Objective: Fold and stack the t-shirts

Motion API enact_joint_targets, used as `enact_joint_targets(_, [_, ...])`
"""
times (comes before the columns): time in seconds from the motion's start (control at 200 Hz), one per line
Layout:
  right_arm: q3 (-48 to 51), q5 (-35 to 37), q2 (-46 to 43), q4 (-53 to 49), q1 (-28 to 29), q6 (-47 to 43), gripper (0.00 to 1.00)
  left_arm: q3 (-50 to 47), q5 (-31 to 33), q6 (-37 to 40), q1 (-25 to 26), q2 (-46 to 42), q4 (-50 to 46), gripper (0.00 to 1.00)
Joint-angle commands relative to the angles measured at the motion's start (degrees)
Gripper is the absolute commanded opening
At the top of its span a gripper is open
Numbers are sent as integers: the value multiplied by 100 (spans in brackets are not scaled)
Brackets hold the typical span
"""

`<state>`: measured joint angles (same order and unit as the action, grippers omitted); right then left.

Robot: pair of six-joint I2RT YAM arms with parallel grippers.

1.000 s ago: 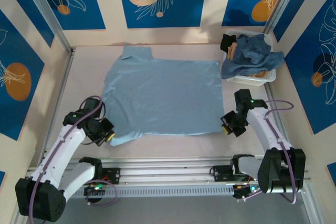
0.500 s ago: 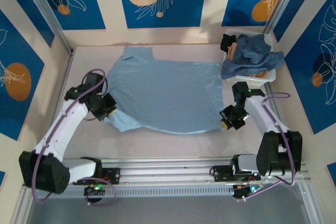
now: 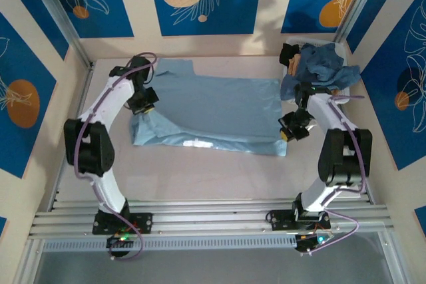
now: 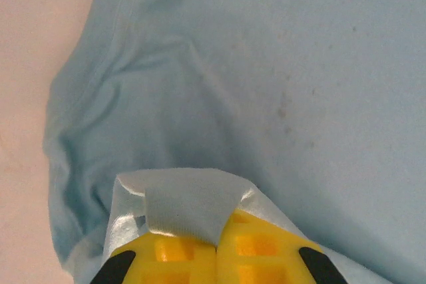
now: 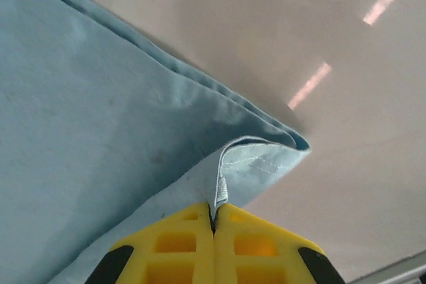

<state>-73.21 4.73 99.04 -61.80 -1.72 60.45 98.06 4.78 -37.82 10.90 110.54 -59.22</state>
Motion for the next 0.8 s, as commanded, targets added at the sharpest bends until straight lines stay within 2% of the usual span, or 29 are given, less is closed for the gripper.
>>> enact_joint_targets(0.0, [-437,201,448,-53,-39,52,0,488,249,355,-130,442,-187,0])
enact_joint_targets(0.23, [-995,430,997,-117,20,11,0,1146,366,508,-215,1023,-404,0])
enact_joint_targets(0.795, [-1483,522,1420,52,180,12,0,1607,301,866,-491,1406,-182,0])
